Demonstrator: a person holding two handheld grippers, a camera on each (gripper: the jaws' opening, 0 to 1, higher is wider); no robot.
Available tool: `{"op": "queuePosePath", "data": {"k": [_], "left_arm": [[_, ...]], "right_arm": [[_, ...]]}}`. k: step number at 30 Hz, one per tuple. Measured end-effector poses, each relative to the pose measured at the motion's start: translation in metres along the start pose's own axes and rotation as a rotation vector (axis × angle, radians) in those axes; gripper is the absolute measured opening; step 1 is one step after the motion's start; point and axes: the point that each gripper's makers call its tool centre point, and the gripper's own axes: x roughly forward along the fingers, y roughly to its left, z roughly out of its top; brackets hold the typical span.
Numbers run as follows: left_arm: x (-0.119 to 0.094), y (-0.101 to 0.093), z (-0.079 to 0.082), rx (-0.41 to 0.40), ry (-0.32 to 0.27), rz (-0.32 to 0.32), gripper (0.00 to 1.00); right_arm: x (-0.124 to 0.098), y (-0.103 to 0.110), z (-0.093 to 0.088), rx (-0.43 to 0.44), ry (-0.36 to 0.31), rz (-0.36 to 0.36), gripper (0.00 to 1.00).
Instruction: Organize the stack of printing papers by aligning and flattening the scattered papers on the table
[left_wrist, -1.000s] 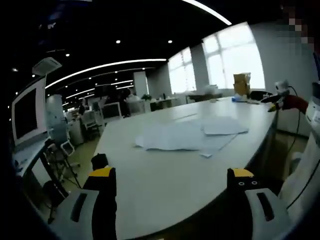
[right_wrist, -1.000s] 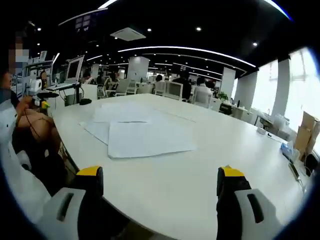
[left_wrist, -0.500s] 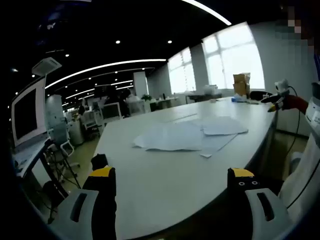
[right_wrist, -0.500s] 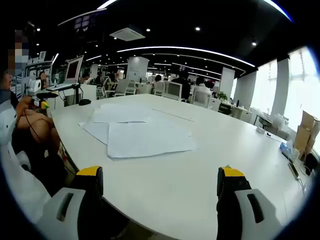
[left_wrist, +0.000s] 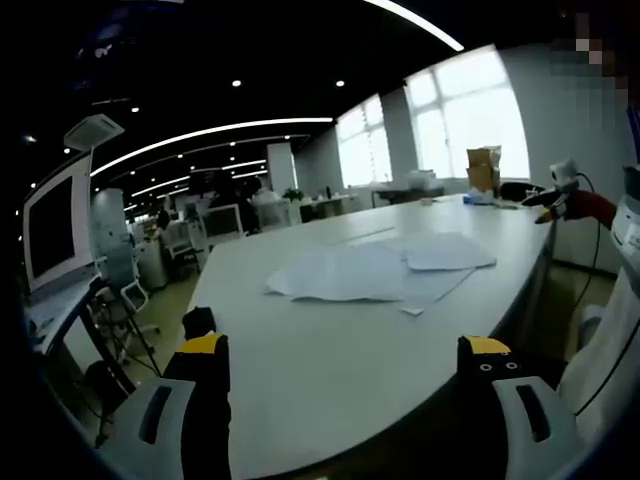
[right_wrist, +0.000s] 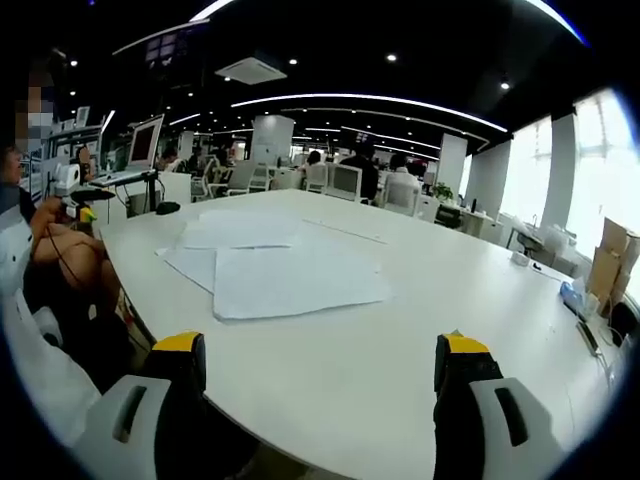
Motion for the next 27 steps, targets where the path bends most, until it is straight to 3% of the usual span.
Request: {"op": "queuePosePath", "data": {"k": [27], "left_arm": [[0.0052,-0.0052,0.0013,0.000,0.000,-0.010,0.97]], "right_arm": [[0.0011,-0.0031,0.0009,-0.013,0.003,-0.008,0.90]]}}
